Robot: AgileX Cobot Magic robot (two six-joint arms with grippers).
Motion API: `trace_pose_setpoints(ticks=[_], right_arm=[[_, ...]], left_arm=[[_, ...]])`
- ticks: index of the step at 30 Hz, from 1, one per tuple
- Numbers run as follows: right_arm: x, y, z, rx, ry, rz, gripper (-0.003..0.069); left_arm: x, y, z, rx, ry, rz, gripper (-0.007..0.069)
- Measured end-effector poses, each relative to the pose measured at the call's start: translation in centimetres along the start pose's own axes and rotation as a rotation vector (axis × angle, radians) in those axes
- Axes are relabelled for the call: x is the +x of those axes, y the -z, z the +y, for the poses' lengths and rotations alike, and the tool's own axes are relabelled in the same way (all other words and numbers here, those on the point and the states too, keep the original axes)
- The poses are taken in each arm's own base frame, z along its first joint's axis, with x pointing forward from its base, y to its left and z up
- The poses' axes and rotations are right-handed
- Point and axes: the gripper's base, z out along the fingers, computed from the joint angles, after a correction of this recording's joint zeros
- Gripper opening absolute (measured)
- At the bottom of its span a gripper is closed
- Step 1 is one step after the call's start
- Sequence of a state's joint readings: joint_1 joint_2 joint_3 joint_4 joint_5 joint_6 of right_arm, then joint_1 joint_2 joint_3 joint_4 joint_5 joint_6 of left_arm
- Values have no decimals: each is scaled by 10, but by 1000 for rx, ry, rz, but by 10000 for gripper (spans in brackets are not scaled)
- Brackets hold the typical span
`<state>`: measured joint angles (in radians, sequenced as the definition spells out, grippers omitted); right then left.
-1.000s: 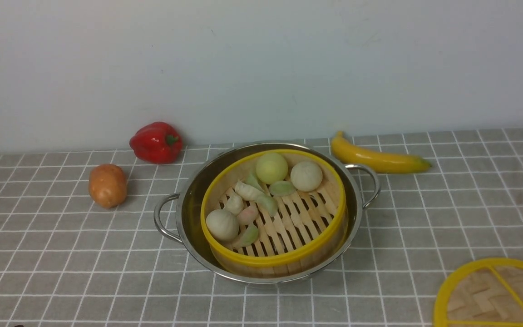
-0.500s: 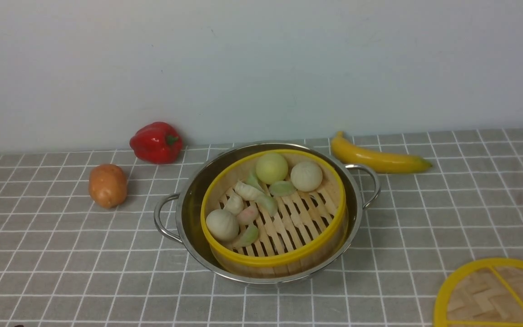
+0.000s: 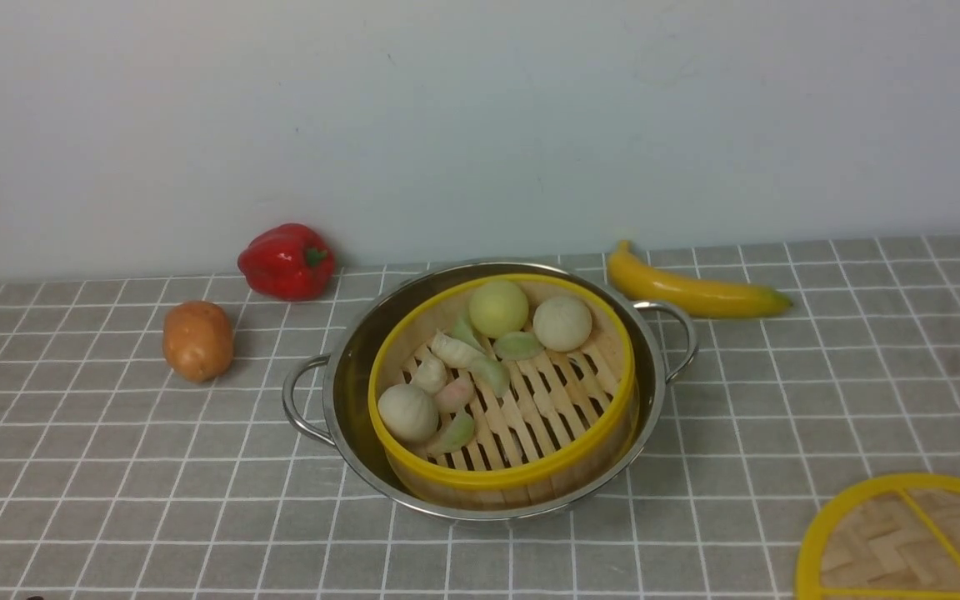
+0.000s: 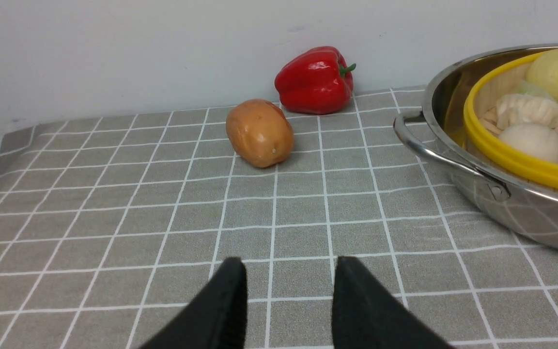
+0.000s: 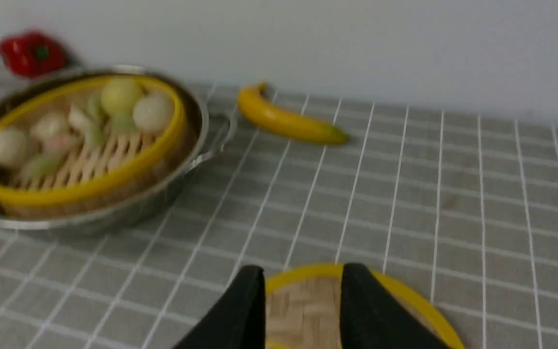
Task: Place the steamer in the pot on the grey tablecloth, and put the lid on the steamer.
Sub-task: 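Move the gripper down to the bamboo steamer lid and grasp its center knob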
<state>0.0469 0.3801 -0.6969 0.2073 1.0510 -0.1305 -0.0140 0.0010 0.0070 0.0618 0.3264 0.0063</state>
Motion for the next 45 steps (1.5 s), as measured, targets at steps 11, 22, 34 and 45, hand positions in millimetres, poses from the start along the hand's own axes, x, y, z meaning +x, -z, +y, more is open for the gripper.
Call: trace_pose_setpoints(ticks=[11, 22, 34, 45], right_arm=[[-12, -86, -15, -24, 64, 474, 242], [4, -156, -29, 14, -51, 754, 242], [19, -195, -38, 53, -55, 858, 242], [33, -223, -43, 58, -60, 906, 242]], left_arm=[[0, 0, 0, 0, 0, 0, 243], [0, 0, 0, 0, 0, 0, 243], [0, 0, 0, 0, 0, 0, 243], [0, 0, 0, 0, 0, 0, 243]])
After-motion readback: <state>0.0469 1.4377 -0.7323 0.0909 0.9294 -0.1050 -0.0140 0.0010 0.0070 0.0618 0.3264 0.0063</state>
